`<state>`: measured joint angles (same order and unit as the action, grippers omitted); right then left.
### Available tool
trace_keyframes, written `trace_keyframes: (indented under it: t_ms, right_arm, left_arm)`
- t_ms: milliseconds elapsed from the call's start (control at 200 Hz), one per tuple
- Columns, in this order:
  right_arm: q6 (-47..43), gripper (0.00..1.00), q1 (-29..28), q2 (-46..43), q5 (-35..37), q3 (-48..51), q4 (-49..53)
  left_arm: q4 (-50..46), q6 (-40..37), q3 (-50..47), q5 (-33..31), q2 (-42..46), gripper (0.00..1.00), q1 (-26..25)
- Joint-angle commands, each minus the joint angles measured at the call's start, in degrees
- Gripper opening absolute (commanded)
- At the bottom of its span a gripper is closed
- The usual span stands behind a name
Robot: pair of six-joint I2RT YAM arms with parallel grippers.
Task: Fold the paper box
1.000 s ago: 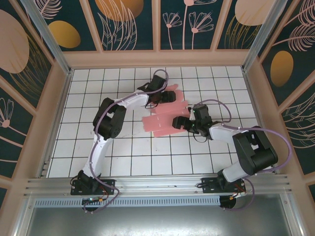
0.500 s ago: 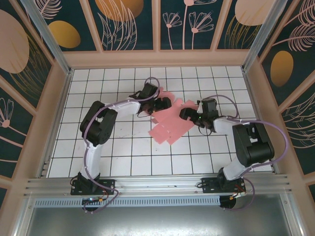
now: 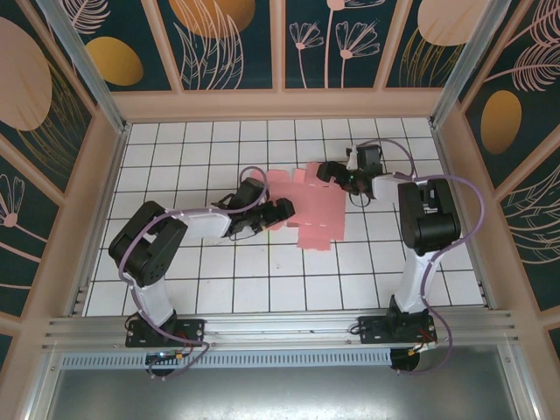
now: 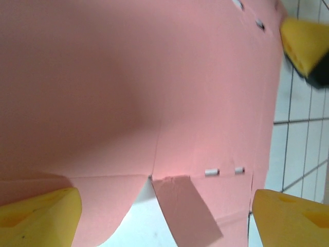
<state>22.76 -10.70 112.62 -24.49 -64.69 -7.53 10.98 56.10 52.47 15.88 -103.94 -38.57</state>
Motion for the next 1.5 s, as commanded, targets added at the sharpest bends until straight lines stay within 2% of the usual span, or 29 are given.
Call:
trace_keyframes:
  t_ms: [0, 135, 275, 465, 661, 716, 886, 1006, 1051, 1191, 1496]
  right_arm:
    - [-2.03, 0.97, -0.38, 2.94, -1.57, -4.24, 6.29]
    - [-3.77, 0.96, -0.30, -3.09, -0.76, -2.84, 5.24]
    - [-3.48, 0.97, 0.47, -14.13, 5.57, 5.42, 1.65]
    - [0.85, 0.97, 5.31, -25.49, 2.65, 18.93, -2.10]
    - [1.22, 0.97, 9.13, -34.26, -0.65, 28.59, -1.52]
    - [0.81, 0.97, 9.61, -35.29, -1.48, 30.05, -1.29]
    - [0.51, 0.97, 10.40, -34.69, -4.38, 32.55, -1.85]
    - [0.94, 0.97, 10.70, -31.92, -7.71, 32.49, -3.44]
    - [1.04, 0.97, 10.78, -30.18, -9.25, 32.03, -3.91]
    - [1.82, 0.96, 11.34, -24.97, -15.65, 31.20, -8.08]
    - [4.47, 0.76, 13.78, -14.88, -25.40, 28.52, -17.24]
  left_arm:
    - [2.85, 2.61, -1.19, -0.97, 1.33, 0.86, -3.07]
    - [-1.04, -2.98, 2.57, -5.81, 4.30, 0.87, -3.38]
    - [-5.95, -10.21, 10.76, -10.06, 4.39, 0.87, -3.20]
    - [-12.67, -16.22, 23.91, -7.81, -5.43, 0.84, -0.68]
    - [-14.06, -17.11, 29.36, -1.94, -12.73, 0.68, 1.08]
    - [-14.37, -16.71, 29.51, -1.40, -14.02, 0.66, 1.08]
    - [-10.72, -13.83, 24.30, -0.58, -15.33, 0.63, 1.04]
    - [-10.28, -11.73, 20.84, -2.75, -15.77, 0.57, 1.17]
    - [-8.88, -10.51, 18.85, -2.41, -15.52, 0.51, 1.30]
    - [-7.53, -9.05, 15.38, -2.21, -15.50, 0.44, 1.35]
    - [-7.64, -9.55, 13.37, -2.23, -15.51, 0.41, 1.61]
